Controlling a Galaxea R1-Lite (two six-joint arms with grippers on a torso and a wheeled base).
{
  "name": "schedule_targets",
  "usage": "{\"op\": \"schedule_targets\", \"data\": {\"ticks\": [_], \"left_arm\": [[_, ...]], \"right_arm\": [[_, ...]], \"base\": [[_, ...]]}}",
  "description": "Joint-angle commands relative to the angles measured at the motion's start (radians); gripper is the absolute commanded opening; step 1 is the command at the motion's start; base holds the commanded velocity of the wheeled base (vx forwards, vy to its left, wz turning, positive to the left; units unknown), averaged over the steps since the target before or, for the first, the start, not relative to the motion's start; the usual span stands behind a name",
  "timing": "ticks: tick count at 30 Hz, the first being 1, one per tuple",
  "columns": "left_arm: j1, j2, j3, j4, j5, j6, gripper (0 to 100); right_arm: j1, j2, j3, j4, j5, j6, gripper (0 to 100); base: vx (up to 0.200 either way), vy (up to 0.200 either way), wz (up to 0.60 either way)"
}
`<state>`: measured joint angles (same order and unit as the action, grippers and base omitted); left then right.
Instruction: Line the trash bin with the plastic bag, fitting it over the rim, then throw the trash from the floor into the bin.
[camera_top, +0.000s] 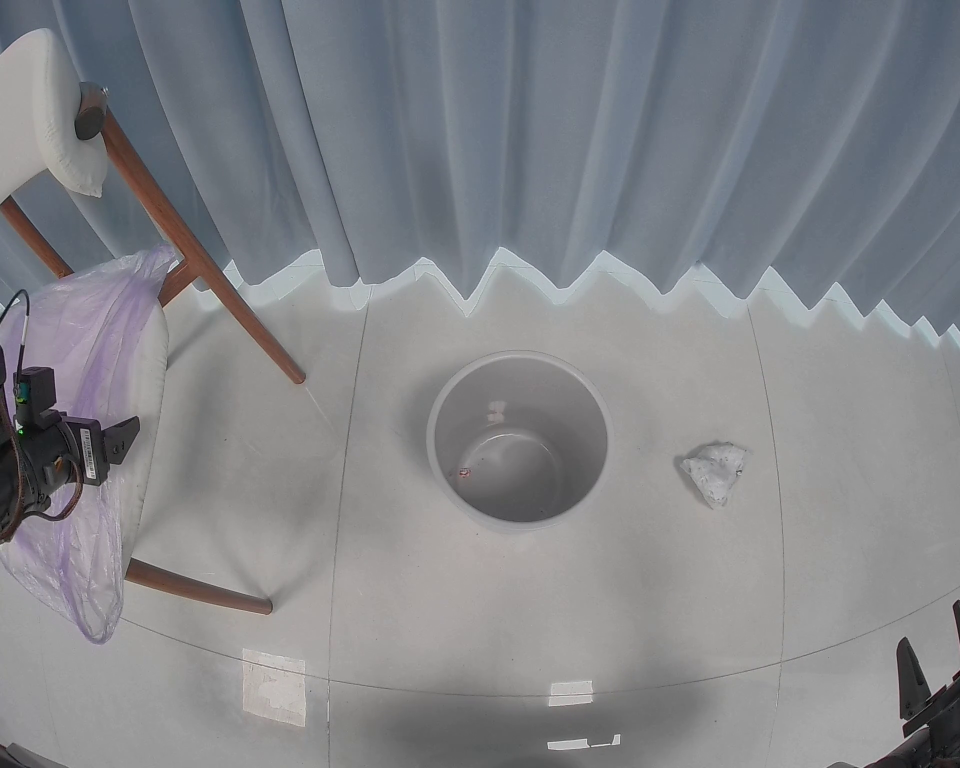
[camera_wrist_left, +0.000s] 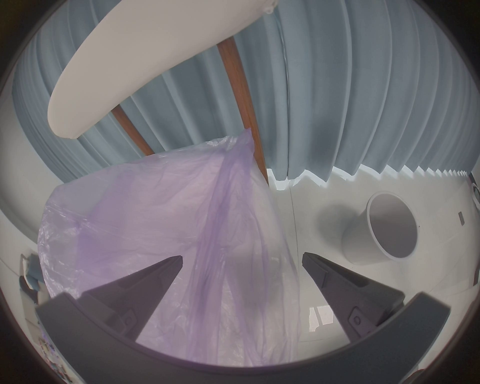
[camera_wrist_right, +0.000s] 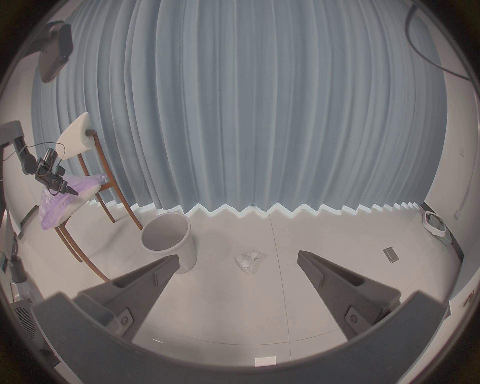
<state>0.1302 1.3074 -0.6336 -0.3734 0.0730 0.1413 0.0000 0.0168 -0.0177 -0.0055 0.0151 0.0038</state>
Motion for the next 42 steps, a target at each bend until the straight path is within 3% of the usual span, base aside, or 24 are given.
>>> {"op": "schedule_targets", "data": {"ticks": [1,8,9,20,28,34,38,42], "left_arm": [[-0.003,0.027,-0.001,-0.012,0.001,0.006,100],[0.000,0.049,0.003,-0.047,0.001,0.009,100],[0.000,0.049,0.005,-0.048,0.001,0.009,0],[0.009,0.015,0.043,-0.050,-0.001,0.004,0],[0.012,-0.108,0.040,-0.047,-0.019,-0.008,0],[-0.078,-0.200,0.097,-0.047,-0.206,-0.121,0],[-0.126,-0.208,0.095,-0.047,-0.239,-0.178,0],[-0.259,-0.198,0.046,-0.053,-0.320,-0.256,0]], "right_arm": [[0.000,-0.017,0.018,-0.001,0.000,-0.001,100],[0.000,-0.017,0.018,-0.001,0.000,-0.001,100],[0.000,-0.017,0.018,-0.001,0.000,-0.001,100],[0.000,-0.017,0.018,-0.001,0.000,-0.001,100],[0.000,-0.017,0.018,-0.001,0.000,-0.001,100],[0.002,-0.015,0.018,-0.001,0.000,-0.001,100],[0.002,-0.011,0.018,-0.001,0.000,-0.001,100],[0.003,-0.014,0.018,-0.001,0.000,-0.001,100]], "base": [[0.000,0.000,0.00],[0.000,0.000,0.00],[0.000,0.000,0.00],[0.000,0.000,0.00],[0.000,0.000,0.00],[0.000,0.000,0.00],[0.000,0.000,0.00],[0.000,0.000,0.00]]}}
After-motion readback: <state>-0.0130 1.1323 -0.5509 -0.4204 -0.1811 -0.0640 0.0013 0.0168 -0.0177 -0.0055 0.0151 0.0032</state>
